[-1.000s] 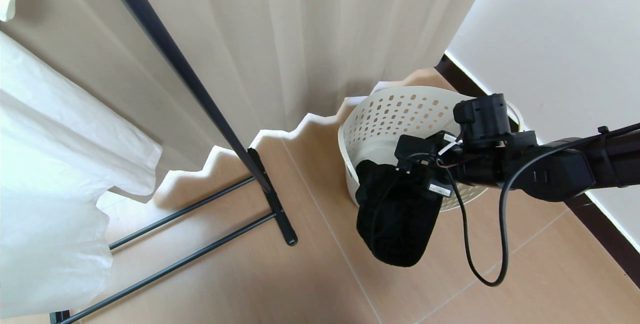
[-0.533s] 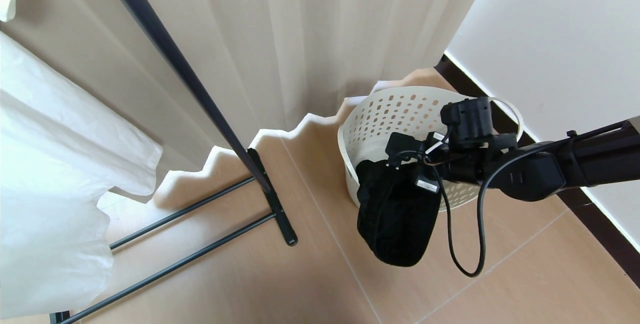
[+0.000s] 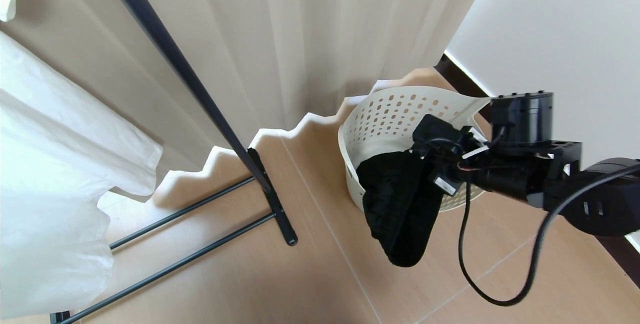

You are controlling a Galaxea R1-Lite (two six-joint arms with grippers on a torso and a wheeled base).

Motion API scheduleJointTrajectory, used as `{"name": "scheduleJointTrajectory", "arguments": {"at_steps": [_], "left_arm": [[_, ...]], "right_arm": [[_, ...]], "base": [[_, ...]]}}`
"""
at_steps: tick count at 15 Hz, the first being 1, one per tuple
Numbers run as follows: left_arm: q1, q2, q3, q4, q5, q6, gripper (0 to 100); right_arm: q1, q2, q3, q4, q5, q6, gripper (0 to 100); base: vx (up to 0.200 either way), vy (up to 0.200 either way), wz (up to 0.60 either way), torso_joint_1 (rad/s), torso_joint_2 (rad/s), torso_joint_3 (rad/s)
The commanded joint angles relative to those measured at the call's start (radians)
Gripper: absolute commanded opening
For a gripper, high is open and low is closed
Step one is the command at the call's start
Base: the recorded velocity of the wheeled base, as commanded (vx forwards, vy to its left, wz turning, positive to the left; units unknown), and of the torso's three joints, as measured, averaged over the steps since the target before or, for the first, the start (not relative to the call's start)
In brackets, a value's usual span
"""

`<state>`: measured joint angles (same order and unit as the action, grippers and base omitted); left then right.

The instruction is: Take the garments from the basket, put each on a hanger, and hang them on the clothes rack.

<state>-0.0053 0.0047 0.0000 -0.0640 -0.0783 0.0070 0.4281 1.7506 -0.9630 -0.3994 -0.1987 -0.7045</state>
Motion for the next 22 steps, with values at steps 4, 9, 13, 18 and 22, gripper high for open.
{"name": "scheduleJointTrajectory", "arguments": {"at_steps": [4,9,13,18,22], "left_arm": [[0.001,0.001,0.000,0.000,0.000,0.001,100],[-0.002,0.003,0.000,0.001,-0.001,0.001,100],[-0.002,0.001,0.000,0.001,0.000,0.001,100],[-0.002,0.001,0.000,0.001,-0.001,0.001,100],[-0.002,0.001,0.000,0.001,-0.001,0.001,100]], "right_arm": [[0.161,-0.431,0.219,-0.007,-0.001,0.312,0],[0.169,-0.508,0.282,-0.015,-0.002,0.376,0],[0.167,-0.504,0.297,-0.015,0.001,0.378,0],[0.166,-0.500,0.311,-0.015,0.010,0.381,0],[0.166,-0.479,0.311,-0.018,0.012,0.381,0]], "base": [[0.000,0.000,0.00,0.000,0.00,0.000],[0.000,0.000,0.00,-0.001,0.00,0.016],[0.000,0.000,0.00,0.007,0.00,0.171],[0.000,0.000,0.00,0.003,0.00,0.199],[0.000,0.000,0.00,-0.001,0.00,0.200]]}}
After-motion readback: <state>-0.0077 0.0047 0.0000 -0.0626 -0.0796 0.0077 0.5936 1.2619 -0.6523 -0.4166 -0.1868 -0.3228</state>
